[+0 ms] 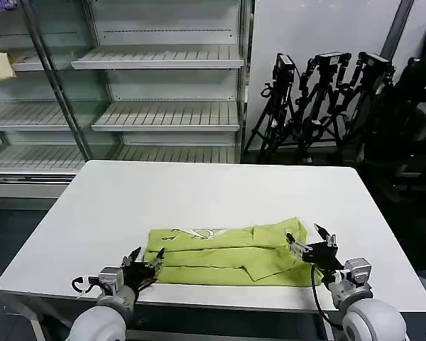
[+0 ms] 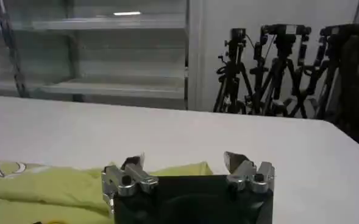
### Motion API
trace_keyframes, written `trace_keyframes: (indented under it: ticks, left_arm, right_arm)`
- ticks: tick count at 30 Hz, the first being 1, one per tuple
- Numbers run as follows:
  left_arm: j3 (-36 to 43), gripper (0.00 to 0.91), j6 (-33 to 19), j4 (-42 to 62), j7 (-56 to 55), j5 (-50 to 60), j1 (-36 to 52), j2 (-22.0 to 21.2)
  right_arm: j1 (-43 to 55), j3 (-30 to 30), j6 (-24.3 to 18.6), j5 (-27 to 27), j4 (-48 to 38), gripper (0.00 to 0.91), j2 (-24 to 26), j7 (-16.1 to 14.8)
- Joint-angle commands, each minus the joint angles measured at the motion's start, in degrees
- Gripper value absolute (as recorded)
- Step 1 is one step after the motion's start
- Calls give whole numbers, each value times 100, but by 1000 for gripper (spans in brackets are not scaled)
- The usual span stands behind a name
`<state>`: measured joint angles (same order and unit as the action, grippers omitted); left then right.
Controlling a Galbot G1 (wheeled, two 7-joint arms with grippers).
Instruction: Fold and organize the clothes.
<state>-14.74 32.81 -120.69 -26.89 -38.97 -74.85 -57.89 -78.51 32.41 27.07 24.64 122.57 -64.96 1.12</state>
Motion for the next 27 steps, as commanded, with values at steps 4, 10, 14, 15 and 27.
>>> trace_keyframes:
  ticks: [4, 10, 14, 15, 27]
  left_arm:
    - [107, 20, 19, -30, 52, 301, 10, -22]
    - [113, 20, 18, -19, 54, 305, 77, -56]
    - [51, 20, 19, 22, 109, 528, 128, -45]
    - [-5, 20, 18, 35, 155, 708, 147, -35]
    - [-1502, 10, -113, 235, 927, 1355, -7, 529]
  right_arm:
    - [-14, 40, -3, -2, 20, 907, 30, 8]
    - [-8, 36, -2, -3, 26, 907, 28, 10]
    - [15, 35, -2, -3, 28, 907, 35, 13]
    - [21, 35, -1, -3, 25, 907, 36, 17]
    - [87, -1, -18, 2, 4, 907, 33, -6]
